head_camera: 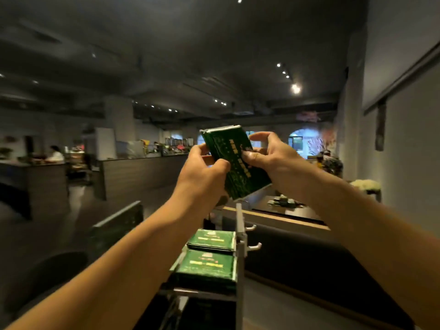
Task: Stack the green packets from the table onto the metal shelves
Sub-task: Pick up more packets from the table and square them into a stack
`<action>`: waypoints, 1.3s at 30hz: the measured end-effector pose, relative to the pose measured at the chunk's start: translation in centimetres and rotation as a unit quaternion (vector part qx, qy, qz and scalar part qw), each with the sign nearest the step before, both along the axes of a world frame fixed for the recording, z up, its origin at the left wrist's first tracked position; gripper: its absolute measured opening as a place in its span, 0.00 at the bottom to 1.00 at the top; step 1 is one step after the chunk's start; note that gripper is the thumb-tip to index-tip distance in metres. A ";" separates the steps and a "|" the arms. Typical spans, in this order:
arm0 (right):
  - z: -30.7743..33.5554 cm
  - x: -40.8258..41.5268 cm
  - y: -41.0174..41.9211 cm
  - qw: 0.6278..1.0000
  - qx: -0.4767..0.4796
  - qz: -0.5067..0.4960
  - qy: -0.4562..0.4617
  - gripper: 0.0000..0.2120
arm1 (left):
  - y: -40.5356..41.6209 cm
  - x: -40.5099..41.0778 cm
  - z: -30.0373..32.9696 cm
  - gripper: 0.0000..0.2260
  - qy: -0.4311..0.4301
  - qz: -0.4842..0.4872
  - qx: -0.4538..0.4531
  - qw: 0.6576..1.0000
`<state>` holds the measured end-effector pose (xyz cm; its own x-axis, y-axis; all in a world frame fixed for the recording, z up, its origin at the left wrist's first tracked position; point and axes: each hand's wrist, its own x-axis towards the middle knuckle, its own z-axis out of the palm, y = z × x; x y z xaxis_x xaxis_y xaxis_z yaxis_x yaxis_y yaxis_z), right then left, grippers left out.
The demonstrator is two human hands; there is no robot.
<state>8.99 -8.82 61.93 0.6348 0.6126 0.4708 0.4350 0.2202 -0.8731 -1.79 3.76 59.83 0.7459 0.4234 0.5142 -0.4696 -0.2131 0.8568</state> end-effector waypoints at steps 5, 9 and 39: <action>2.0 0.8 9.8 0.981 -0.176 0.070 -0.048 0.10 | 6.0 -2.9 0.3 0.13 0.089 -0.002 -0.168 0.982; 1.6 2.0 16.2 0.933 -0.337 0.102 -0.080 0.16 | 9.9 -3.8 -1.7 0.09 0.123 0.003 -0.280 0.952; -6.0 4.5 29.4 0.797 -0.550 0.018 -0.251 0.19 | 18.8 -0.9 -6.2 0.13 0.127 0.057 -0.405 0.904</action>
